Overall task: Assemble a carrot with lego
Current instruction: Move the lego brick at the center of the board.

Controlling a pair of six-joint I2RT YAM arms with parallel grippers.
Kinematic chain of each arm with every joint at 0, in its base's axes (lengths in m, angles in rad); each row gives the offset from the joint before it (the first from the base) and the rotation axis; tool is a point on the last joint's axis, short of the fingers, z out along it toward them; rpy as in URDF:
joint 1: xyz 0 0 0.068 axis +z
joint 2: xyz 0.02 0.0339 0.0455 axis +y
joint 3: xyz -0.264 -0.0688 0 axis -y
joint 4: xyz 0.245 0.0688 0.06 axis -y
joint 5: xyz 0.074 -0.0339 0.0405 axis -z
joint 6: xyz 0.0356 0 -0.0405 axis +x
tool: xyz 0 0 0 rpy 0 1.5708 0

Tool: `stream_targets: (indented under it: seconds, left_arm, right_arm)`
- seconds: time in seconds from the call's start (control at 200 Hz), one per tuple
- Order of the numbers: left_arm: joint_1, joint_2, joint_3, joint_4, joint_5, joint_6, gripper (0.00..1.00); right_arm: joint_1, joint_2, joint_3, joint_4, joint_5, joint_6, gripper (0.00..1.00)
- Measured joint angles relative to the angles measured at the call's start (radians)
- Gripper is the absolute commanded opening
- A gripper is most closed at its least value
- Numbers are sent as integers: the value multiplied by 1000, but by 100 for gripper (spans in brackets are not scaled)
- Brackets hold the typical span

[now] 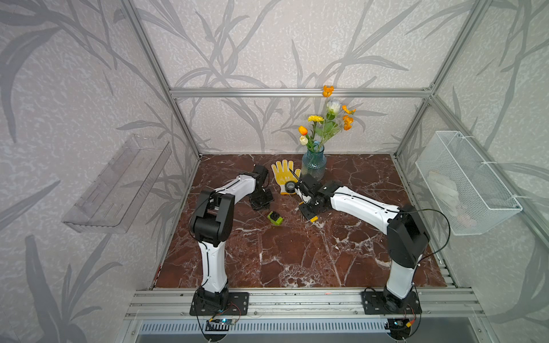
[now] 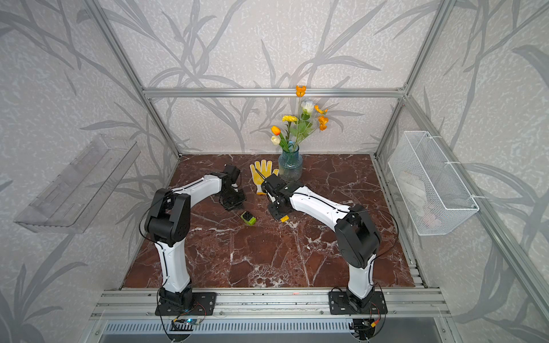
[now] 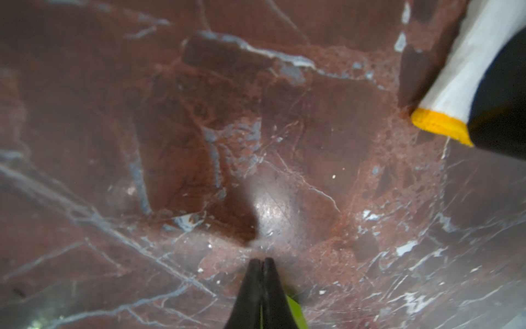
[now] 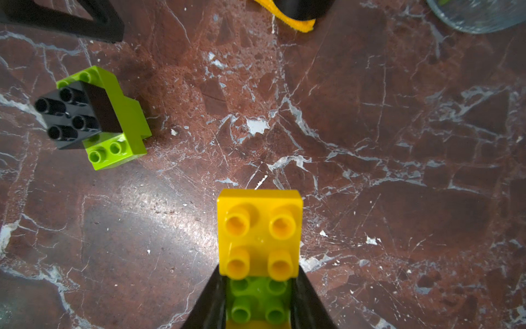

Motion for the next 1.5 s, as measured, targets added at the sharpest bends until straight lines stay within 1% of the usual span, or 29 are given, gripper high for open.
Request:
stream_targets:
  seconds: [0.35,0.77,1.09,1.499]
  left_arm:
    - [-68,0,-8,8,1,-32,5]
    - [-116,-3,-55,29,19,-78,4]
    - [-153,-55,-137,64,31,-146,5]
    - [-160,-143,-259,69,27,-218,5]
  right_arm:
    - [-7,-3,-14,28,-18,0,31]
    - [-8,-4,-31,38,-35,0,31]
    - [-8,-4,-50,49,-53,0,31]
    - [1,-13,-80,58,-89,-5,31]
